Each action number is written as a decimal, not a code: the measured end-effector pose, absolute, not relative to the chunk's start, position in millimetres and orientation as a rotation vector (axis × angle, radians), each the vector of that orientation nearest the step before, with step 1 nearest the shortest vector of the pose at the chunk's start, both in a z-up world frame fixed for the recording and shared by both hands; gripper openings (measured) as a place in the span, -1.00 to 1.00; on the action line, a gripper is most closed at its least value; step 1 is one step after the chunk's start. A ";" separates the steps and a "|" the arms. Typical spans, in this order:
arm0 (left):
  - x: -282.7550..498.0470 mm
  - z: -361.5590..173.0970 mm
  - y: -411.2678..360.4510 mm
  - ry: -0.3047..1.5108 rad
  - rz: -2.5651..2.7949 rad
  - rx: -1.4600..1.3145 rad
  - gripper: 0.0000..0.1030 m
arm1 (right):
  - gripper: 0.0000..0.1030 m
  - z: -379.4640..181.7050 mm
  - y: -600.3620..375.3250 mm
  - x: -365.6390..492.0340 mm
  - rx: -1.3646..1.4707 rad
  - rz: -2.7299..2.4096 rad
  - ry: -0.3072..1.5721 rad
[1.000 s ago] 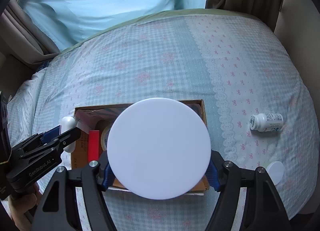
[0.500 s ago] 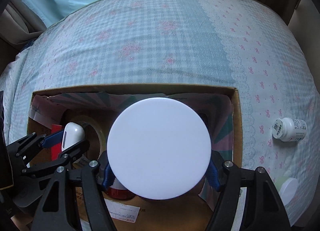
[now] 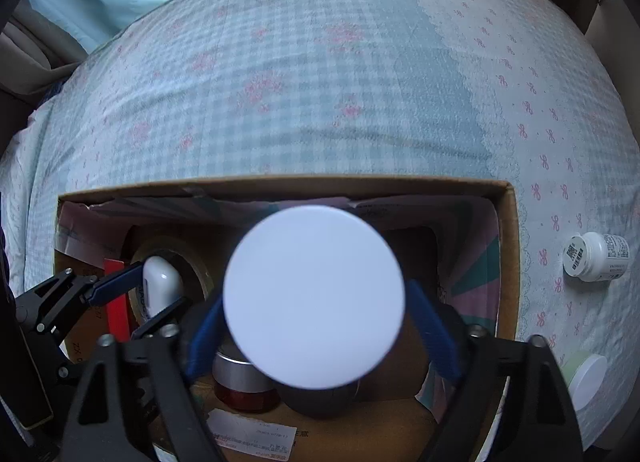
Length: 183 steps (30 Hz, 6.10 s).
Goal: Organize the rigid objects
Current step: 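Lower the earbud case and white-lidded jar into the cardboard box and open both tools, then move both tools back toward the white pill bottle and green-labelled jar, then grasp the white pill bottle with the left tool while the right tool grasps the green-labelled jar, then carry the pill bottle and green-labelled jar into the cardboard box and release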
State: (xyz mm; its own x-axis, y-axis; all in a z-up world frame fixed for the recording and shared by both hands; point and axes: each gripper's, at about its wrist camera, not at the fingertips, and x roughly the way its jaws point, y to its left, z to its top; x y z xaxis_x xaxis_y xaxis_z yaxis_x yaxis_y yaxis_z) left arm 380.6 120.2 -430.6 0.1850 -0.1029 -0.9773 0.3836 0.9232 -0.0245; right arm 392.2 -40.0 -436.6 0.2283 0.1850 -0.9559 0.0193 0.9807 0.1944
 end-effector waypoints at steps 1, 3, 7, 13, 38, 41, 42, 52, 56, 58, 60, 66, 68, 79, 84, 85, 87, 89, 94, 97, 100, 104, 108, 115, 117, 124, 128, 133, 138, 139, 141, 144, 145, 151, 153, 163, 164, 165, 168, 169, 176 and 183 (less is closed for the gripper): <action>379.4 -425.9 123.3 1.329 -0.350 0.232 1.00 | 1.00 -432.5 -41.5 392.1 0.179 0.115 1.318; 378.7 -422.5 127.3 1.331 -0.355 0.224 1.00 | 1.00 -427.6 -42.8 392.2 0.166 0.111 1.300; 378.2 -420.4 134.5 1.333 -0.331 0.227 1.00 | 1.00 -428.4 -43.0 392.8 0.151 0.113 1.317; 377.9 -413.1 141.5 1.336 -0.303 0.208 1.00 | 1.00 -420.8 -41.9 386.8 0.154 0.116 1.316; 298.8 -272.3 146.0 1.233 -0.295 0.085 1.00 | 1.00 -274.3 -72.3 302.2 0.120 0.076 1.240; 288.1 -252.6 132.1 1.195 -0.312 0.094 1.00 | 1.00 -256.0 -93.5 280.9 0.142 0.039 1.210; 285.4 -246.2 126.6 1.185 -0.325 0.097 1.00 | 1.00 -250.7 -100.6 274.0 0.145 0.025 1.204; 277.3 -199.8 37.5 1.108 -0.446 0.210 1.00 | 1.00 -233.5 -182.9 202.8 0.096 -0.094 1.202; 287.6 -201.0 -8.0 1.105 -0.514 0.287 1.00 | 1.00 -245.9 -215.2 182.1 0.132 -0.143 1.209; 294.4 -207.3 -35.2 1.113 -0.558 0.348 1.00 | 1.00 -256.3 -229.1 177.4 0.145 -0.170 1.218; 301.2 -215.0 -61.4 1.115 -0.602 0.401 1.00 | 1.00 -266.8 -240.7 174.2 0.155 -0.188 1.219; 321.8 -254.2 -143.9 1.148 -0.755 0.558 1.00 | 1.00 -303.7 -264.1 171.1 0.130 -0.233 1.195; 327.2 -271.4 -170.3 1.155 -0.789 0.631 1.00 | 1.00 -318.9 -271.0 173.3 0.139 -0.237 1.206; 355.7 -378.0 -294.5 1.183 -0.982 0.948 0.99 | 1.00 -411.1 -304.9 190.7 0.298 -0.304 1.271; 353.5 -426.5 -323.7 1.200 -1.037 1.117 0.99 | 1.00 -450.4 -312.8 203.7 0.369 -0.354 1.313; 353.0 -434.7 -326.7 1.202 -1.042 1.143 0.99 | 1.00 -457.4 -313.1 206.7 0.374 -0.375 1.324; 352.8 -449.7 -333.1 1.214 -1.053 1.187 0.99 | 1.00 -471.9 -312.9 213.9 0.399 -0.404 1.351; 352.1 -462.1 -338.2 1.219 -1.062 1.230 0.96 | 1.00 -484.8 -312.0 220.2 0.424 -0.422 1.371; 350.2 -480.6 -344.6 1.240 -1.090 1.292 0.73 | 1.00 -502.9 -307.1 233.4 0.447 -0.418 1.391; 346.1 -487.6 -349.2 1.235 -1.109 1.313 0.57 | 0.90 -508.8 -306.9 238.3 0.445 -0.420 1.398; 344.6 -492.7 -356.1 1.237 -1.123 1.323 0.45 | 0.76 -516.0 -309.2 240.0 0.465 -0.417 1.395; 337.1 -500.7 -368.7 1.249 -1.150 1.343 0.17 | 0.61 -520.9 -308.0 240.8 0.459 -0.420 1.394; 332.5 -502.2 -376.0 1.231 -1.164 1.345 -0.05 | 0.34 -521.9 -311.1 242.5 0.453 -0.435 1.394; 338.3 -501.9 -377.9 1.231 -1.189 1.319 -0.06 | 0.33 -519.0 -320.3 245.3 0.438 -0.429 1.396; 343.3 -496.4 -371.4 1.231 -1.187 1.301 -0.06 | 0.33 -517.0 -318.5 247.4 0.439 -0.426 1.396; 366.9 -471.5 -351.3 1.252 -1.141 1.165 -0.07 | 0.32 -503.1 -323.3 243.8 0.445 -0.406 1.381; 376.8 -447.2 -344.6 1.261 -1.112 1.082 -0.07 | 0.32 -484.9 -330.2 242.8 0.438 -0.403 1.359; 385.1 -399.1 -327.6 1.241 -1.072 0.955 -0.07 | 0.32 -447.6 -335.0 242.4 0.416 -0.394 1.323; 394.2 -342.4 -293.5 1.220 -1.019 0.794 -0.07 | 0.32 -395.8 -340.0 246.8 0.385 -0.355 1.271; 395.0 -330.6 -284.9 1.214 -1.005 0.761 -0.07 | 0.32 -384.5 -338.4 247.4 0.370 -0.347 1.260; 399.0 -307.8 -264.8 1.205 -0.980 0.699 -0.07 | 0.32 -362.1 -329.8 249.5 0.345 -0.327 1.238; 402.6 -276.1 -227.5 1.192 -0.928 0.620 -0.06 | 0.32 -328.9 -319.6 256.7 0.318 -0.290 1.212; 402.3 -265.8 -213.2 1.191 -0.907 0.593 -0.06 | 0.32 -318.4 -313.4 257.3 0.308 -0.276 1.202; 398.2 -213.1 -110.5 1.165 -0.772 0.459 -0.06 | 0.32 -263.0 -267.5 272.6 0.256 -0.159 1.164; 392.2 -199.9 -73.0 1.161 -0.724 0.418 -0.06 | 0.32 -249.7 -245.9 276.6 0.246 -0.109 1.160; 363.7 -190.7 94.9 1.174 -0.485 0.224 -0.06 | 0.32 -228.1 -135.3 291.7 0.204 0.118 1.160; 360.3 -195.6 107.3 1.180 -0.471 0.210 -0.06 | 0.32 -229.2 -125.0 292.9 0.196 0.131 1.163; 357.1 -205.0 115.0 1.189 -0.459 0.197 -0.06 | 0.32 -230.8 -115.3 294.5 0.192 0.144 1.166; 349.3 -232.6 139.1 1.214 -0.427 0.176 -0.06 | 0.32 -242.2 -92.2 301.0 0.191 0.177 1.184; 347.9 -243.8 145.0 1.222 -0.417 0.169 -0.06 | 0.32 -246.9 -83.4 304.0 0.182 0.183 1.191; 348.0 -319.3 183.9 1.286 -0.334 0.045 -0.06 | 0.32 -297.7 -35.4 333.0 0.137 0.220 1.245; 348.2 -379.7 193.2 1.335 -0.252 -0.096 -0.06 | 0.32 -358.4 -6.7 360.2 0.108 0.226 1.292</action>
State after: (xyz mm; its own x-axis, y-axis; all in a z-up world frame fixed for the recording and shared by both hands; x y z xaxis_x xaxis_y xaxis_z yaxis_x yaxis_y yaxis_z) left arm 348.2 193.2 -379.7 0.2110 -0.2361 -0.9485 0.1261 0.9688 -0.2131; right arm 360.2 -6.7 -358.4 0.2566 0.2270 -0.9395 -0.1060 0.9728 0.2061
